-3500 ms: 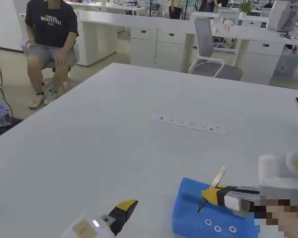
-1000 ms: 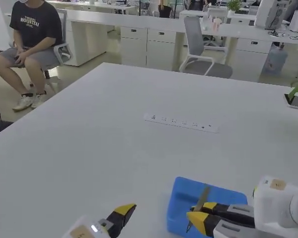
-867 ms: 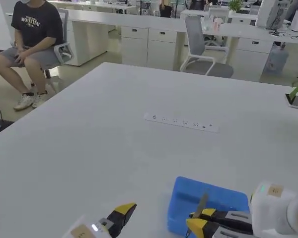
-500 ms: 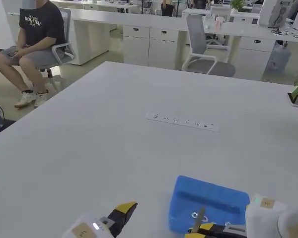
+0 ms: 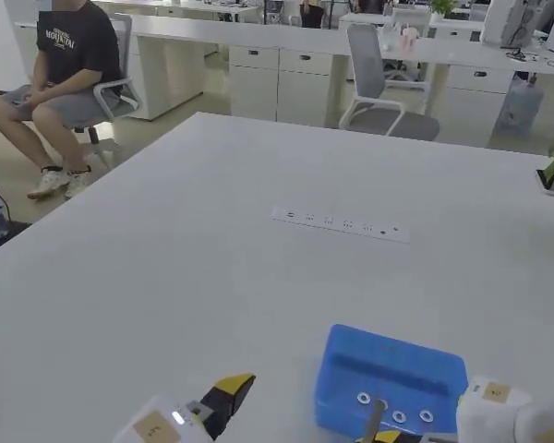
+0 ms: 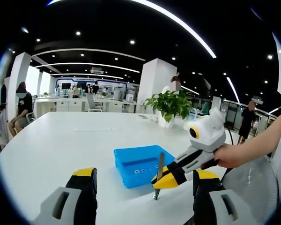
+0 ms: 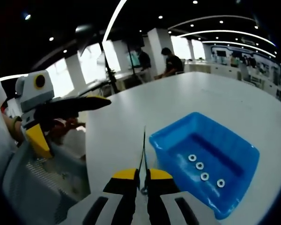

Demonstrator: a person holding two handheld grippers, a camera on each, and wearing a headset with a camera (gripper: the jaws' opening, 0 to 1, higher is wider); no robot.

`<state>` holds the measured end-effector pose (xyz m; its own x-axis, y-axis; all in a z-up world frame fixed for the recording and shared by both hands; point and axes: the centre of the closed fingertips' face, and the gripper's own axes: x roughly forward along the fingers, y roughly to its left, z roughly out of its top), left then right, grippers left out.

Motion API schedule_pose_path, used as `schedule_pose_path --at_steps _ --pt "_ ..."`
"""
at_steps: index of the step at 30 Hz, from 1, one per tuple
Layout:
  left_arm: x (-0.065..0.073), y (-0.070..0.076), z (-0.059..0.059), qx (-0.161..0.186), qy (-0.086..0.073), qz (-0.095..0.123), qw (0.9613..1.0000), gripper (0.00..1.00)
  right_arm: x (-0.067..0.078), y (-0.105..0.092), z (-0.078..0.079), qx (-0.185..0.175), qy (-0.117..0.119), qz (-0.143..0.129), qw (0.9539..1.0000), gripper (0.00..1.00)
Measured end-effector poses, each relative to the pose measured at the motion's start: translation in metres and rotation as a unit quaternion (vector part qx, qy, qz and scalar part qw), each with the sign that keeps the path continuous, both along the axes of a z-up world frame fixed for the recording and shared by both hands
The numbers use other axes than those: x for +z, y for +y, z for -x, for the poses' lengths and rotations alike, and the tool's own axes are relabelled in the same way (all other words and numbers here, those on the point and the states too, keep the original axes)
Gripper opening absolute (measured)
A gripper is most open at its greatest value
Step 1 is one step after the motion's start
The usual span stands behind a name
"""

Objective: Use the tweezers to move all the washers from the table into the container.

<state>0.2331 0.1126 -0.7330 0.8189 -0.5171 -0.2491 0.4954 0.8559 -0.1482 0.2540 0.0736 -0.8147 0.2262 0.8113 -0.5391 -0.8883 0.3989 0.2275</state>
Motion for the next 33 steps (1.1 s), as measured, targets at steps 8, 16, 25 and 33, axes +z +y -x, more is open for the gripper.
schedule_pose_path --at_steps 8,16,25,33 --pt "0.001 -0.003 0.000 -0.001 0.001 -0.001 1.0000 0.86 0.000 -0.001 0.014 0.037 -0.051 0.017 0.9979 0.05" --pt "0.001 -0.003 0.000 -0.002 0.001 0.000 1.0000 0.86 -0.003 -0.003 0.023 0.092 -0.116 0.069 0.9866 0.03" --pt "0.000 -0.001 0.000 0.001 0.000 -0.001 1.0000 0.86 -0.002 0.006 0.018 0.098 -0.120 0.072 0.9853 0.03" --pt "0.000 0.000 0.000 0.001 0.000 -0.001 1.0000 0.86 0.012 0.001 0.006 0.026 -0.051 0.009 0.9983 0.03"
